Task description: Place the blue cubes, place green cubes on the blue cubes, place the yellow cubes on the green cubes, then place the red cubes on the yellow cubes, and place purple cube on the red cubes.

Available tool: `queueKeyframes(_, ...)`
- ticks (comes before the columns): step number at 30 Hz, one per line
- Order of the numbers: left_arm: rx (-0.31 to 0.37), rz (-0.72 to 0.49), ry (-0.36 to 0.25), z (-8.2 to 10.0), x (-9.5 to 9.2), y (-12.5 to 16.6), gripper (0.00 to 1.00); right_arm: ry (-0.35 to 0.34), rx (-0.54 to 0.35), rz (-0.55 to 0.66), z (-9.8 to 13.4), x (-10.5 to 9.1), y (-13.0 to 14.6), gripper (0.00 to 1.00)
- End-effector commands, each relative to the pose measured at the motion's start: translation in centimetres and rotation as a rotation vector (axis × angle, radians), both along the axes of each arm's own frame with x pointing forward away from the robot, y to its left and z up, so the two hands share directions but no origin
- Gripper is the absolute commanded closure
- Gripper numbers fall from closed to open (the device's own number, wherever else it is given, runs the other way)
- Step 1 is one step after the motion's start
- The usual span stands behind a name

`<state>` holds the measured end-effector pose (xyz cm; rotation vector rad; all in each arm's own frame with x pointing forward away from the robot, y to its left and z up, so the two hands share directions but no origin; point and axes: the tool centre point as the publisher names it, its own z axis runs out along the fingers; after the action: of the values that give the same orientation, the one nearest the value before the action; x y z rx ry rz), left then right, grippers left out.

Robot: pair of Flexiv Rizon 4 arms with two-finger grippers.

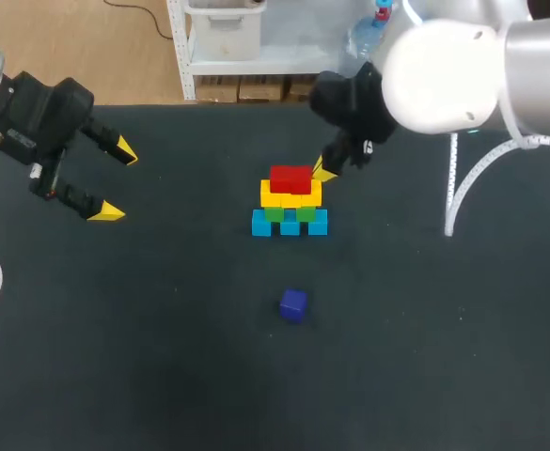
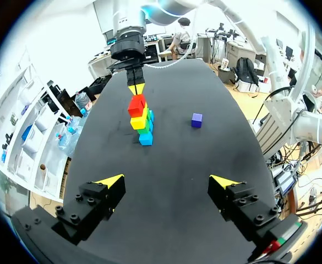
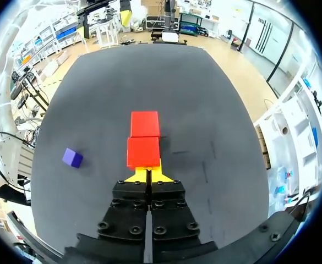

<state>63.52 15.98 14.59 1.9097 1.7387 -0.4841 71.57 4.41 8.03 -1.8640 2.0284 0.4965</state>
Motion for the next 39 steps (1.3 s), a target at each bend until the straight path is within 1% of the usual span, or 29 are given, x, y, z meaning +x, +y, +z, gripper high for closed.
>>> queueKeyframes(1, -0.003, -0.002, -0.003, -0.1, 0.0, 0.1, 0.0, 0.004, -0.002, -0.003, -0.1, 0.0, -0.3, 1.0)
queueKeyframes(4, -0.003, -0.002, -0.003, -0.1, 0.0, 0.1, 0.0, 0.009, -0.006, -0.005, -0.2, -0.3, -0.6, 1.0)
queueKeyframes(11, -0.003, -0.002, -0.003, -0.1, 0.0, 0.1, 0.0, 0.02, -0.011, -0.011, 0.2, -1.7, -1.3, 1.0)
queueKeyframes(21, -0.003, -0.002, -0.003, -0.1, 0.0, 0.1, 0.0, -0.044, -0.045, -0.057, 2.0, -3.7, -2.7, 1.0)
queueKeyframes(26, -0.003, -0.002, -0.003, -0.1, 0.0, 0.1, 0.0, -0.079, -0.066, -0.073, 2.6, -4.6, -2.9, 1.0)
queueKeyframes(30, -0.003, -0.002, -0.003, -0.1, 0.0, 0.1, 0.0, -0.11, -0.079, -0.079, 2.8, -5.6, -2.4, 1.0)
queueKeyframes(34, -0.003, -0.002, -0.003, -0.1, 0.0, 0.1, 0.0, -0.136, -0.075, -0.077, 2.8, -6.5, -1.6, 1.0)
queueKeyframes(39, -0.003, -0.002, -0.003, -0.1, 0.0, 0.1, 0.0, -0.141, -0.065, -0.058, 2.8, -7.3, -0.4, 1.0)
